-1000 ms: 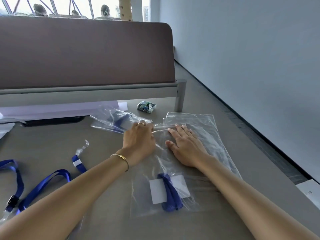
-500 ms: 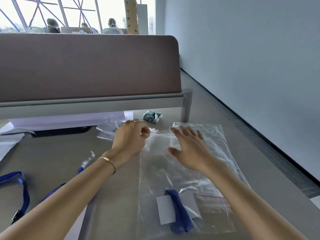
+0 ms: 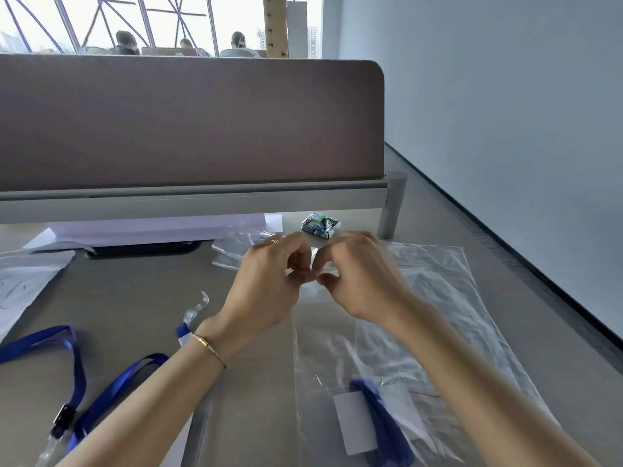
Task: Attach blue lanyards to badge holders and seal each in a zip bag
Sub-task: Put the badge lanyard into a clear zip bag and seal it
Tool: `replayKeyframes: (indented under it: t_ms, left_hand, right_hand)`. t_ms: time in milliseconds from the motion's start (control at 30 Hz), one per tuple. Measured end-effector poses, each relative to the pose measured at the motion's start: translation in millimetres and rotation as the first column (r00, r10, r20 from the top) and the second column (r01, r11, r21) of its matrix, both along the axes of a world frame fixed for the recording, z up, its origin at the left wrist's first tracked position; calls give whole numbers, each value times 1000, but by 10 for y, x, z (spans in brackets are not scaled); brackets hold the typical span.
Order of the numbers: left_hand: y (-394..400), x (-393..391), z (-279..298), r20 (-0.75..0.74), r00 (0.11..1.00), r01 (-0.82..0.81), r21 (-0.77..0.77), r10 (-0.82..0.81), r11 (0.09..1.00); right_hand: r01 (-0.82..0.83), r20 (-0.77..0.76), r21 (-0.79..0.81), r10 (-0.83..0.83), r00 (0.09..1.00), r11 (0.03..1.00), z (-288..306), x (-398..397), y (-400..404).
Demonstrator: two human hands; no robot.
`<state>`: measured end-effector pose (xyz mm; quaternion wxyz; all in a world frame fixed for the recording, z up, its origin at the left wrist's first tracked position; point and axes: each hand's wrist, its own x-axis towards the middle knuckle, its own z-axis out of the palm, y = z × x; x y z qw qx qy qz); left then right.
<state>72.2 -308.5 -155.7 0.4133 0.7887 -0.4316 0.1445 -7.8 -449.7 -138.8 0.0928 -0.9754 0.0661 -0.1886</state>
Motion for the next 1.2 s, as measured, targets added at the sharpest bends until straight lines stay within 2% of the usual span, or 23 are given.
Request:
replayKeyframes:
  t_ms: [233, 400, 600, 667, 800, 1067, 1200]
  left_hand:
    - [92, 2, 57, 20, 998, 57, 141, -60, 988]
    - [94, 14, 54, 7, 997, 76, 149, -77, 986]
    - [155, 95, 119, -74, 995, 79, 140, -69, 987]
    - [166, 109, 134, -110, 990, 101, 154, -85, 983]
    - [149, 113, 105, 2, 997, 73, 245, -76, 967]
    - [168, 150, 82, 86, 995, 27, 259, -50, 966]
    - [173, 129, 103, 110, 991, 48, 277, -81, 960]
  right_hand:
    - [-39, 23, 45, 38, 999, 998, 5, -7, -31]
    - [-54, 11, -23, 54, 998, 998, -72, 12, 26]
    - [-57, 38, 113, 53, 998, 992, -22, -7, -103]
    - [-57, 46, 93, 53, 998, 994, -10, -8, -104]
    - [-81, 39, -30, 82, 996, 996, -43, 18, -19]
    - [-73, 66, 55, 69, 995, 996, -13, -24, -136]
    - [-95, 67, -38, 97, 993, 995, -27, -18, -91]
